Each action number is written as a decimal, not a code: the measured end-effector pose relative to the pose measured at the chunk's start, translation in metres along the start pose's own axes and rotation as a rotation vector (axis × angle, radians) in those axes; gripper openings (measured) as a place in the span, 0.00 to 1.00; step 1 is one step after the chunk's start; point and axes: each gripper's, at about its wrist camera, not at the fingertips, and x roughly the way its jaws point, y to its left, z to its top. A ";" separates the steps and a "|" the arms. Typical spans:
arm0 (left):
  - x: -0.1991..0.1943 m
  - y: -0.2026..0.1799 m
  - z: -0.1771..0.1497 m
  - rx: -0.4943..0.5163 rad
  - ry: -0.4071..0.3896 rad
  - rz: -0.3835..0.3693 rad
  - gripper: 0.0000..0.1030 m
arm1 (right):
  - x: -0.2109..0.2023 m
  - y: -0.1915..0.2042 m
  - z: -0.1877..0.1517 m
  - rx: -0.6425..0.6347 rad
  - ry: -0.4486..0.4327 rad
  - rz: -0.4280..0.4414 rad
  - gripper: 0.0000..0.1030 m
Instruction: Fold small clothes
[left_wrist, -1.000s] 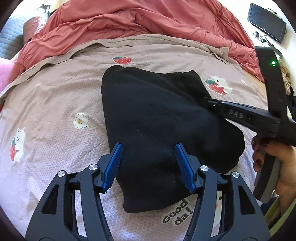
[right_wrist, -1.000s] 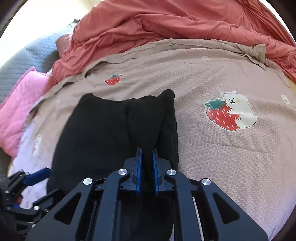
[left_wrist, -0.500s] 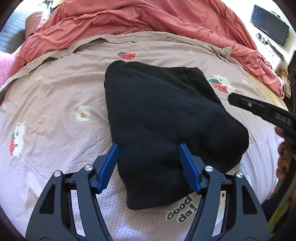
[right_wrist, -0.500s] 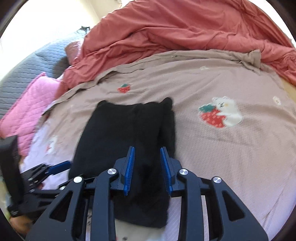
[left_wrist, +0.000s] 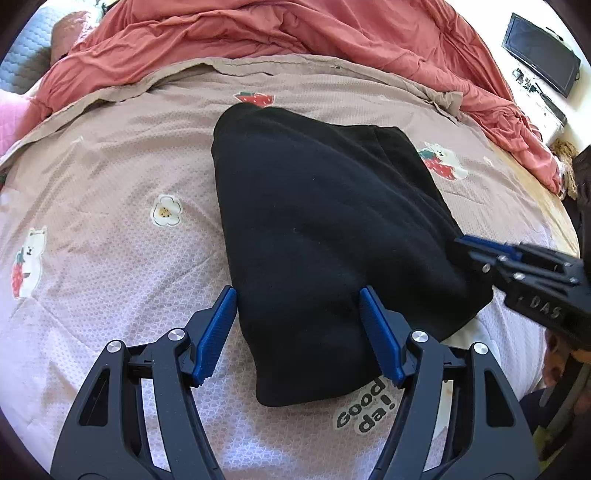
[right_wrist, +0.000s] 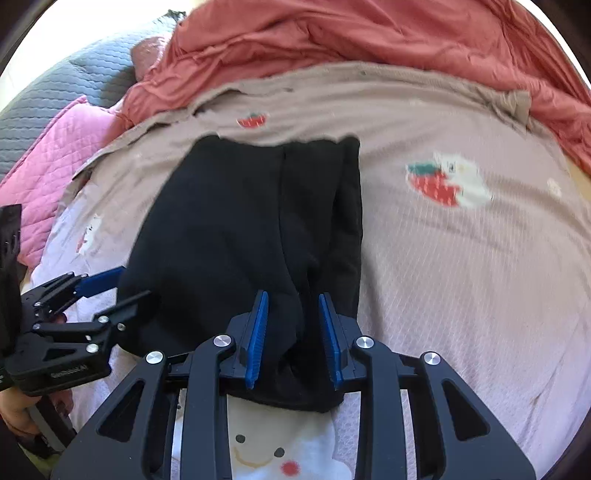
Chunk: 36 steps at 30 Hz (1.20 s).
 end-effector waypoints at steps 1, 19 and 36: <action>0.000 0.000 0.000 -0.001 0.000 -0.001 0.60 | 0.002 0.000 -0.002 0.005 0.002 0.002 0.26; 0.000 0.006 -0.002 -0.024 0.023 -0.016 0.60 | -0.009 -0.016 -0.010 0.138 -0.067 0.047 0.44; 0.009 0.031 -0.010 -0.139 0.073 -0.092 0.72 | 0.006 -0.032 -0.023 0.253 0.017 0.092 0.73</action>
